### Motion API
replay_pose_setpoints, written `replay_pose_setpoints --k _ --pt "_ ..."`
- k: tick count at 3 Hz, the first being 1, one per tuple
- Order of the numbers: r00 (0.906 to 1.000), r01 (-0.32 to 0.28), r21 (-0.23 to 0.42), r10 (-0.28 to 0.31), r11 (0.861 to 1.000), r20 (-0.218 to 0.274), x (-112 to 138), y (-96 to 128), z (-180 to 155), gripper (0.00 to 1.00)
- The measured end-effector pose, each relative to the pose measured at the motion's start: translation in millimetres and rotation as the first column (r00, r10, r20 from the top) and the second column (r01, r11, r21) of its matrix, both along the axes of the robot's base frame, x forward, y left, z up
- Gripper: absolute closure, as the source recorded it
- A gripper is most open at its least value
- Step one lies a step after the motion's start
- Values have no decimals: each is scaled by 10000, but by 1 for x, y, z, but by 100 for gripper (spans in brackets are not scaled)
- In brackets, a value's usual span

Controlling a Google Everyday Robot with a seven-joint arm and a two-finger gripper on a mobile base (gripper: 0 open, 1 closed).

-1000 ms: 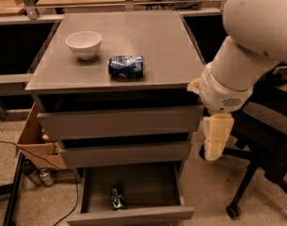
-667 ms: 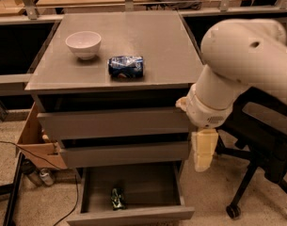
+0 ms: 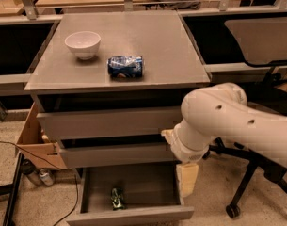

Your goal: Pick green can from bottom drawer and place on counter

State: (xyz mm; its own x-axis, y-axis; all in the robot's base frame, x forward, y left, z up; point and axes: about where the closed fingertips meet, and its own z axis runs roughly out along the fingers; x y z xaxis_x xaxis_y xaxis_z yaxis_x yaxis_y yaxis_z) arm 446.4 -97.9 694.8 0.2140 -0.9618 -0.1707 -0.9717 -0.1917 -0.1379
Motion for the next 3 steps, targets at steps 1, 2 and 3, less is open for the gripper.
replay_pose_setpoints --k 1,2,3 --pt "9961 -767 507 744 9958 469 -1 13 -51 0" --pt "9873 -1518 1537 1426 9764 698 18 33 -115 0" --pt "9873 -1519 1537 1426 9764 698 18 33 -115 0"
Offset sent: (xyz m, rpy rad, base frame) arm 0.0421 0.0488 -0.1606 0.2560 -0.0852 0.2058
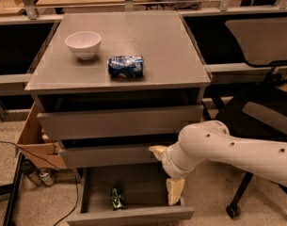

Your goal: Pick green can from bottom drawer and place on counter

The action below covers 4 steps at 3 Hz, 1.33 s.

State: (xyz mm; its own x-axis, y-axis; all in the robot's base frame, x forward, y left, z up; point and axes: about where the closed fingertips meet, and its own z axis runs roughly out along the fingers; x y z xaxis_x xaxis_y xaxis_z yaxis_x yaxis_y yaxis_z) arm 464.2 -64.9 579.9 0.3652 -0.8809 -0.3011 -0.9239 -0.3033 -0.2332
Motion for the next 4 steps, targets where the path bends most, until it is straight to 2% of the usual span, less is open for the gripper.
replay_pose_setpoints --k 1,2,3,4 --pt "9999 -154 -161 153 9998 -48 2 3 -7 0" --pt "9980 -633 -316 632 9975 -29 4 11 -30 0" --pt "9932 -1160 -274 1160 9929 5 9 20 -63 0" --pt "9827 -1855 -245 1854 9823 -32 13 31 -98 0"
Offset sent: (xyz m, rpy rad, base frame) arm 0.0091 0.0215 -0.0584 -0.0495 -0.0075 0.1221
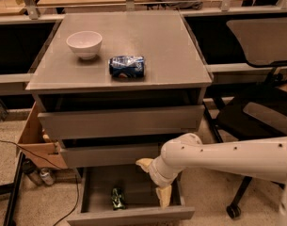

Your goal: Pick green can from bottom drawer and place on counter

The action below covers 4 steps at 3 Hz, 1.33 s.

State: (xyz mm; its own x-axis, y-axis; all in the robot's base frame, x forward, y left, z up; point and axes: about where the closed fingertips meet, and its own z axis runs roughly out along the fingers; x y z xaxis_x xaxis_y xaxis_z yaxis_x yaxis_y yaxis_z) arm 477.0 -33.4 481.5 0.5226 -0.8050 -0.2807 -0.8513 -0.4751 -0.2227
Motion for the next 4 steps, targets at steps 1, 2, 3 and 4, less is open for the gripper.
replay_pose_setpoints --k 1,2,3,4 --pt "9874 -1580 91 1581 9874 -4 1 24 -53 0" --pt "9594 -2821 275 2821 9590 42 5 41 -95 0" --pt "9275 -3737 734 3732 9246 214 17 54 -134 0" --pt "8890 -4568 1598 4556 8751 464 41 66 -176 0"
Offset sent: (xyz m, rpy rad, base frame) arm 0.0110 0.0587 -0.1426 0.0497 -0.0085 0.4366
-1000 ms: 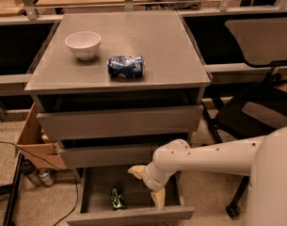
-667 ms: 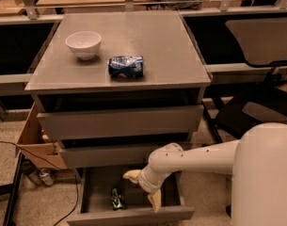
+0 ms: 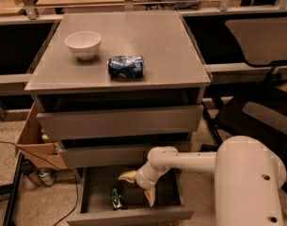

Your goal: Pick green can from bottom drawer and place on counter

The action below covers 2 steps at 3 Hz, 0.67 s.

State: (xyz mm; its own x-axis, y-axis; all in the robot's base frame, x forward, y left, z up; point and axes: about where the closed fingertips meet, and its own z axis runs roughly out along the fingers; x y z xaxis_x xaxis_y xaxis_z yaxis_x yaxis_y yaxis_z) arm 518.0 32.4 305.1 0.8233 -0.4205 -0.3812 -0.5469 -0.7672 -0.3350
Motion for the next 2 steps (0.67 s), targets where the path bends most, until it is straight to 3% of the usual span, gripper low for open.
replay_pose_setpoints --k 1,2 --pt "9988 -318 75 315 9995 388 8 0 2 0" --pt "9988 -241 -2 241 9997 417 9 6 -5 0"
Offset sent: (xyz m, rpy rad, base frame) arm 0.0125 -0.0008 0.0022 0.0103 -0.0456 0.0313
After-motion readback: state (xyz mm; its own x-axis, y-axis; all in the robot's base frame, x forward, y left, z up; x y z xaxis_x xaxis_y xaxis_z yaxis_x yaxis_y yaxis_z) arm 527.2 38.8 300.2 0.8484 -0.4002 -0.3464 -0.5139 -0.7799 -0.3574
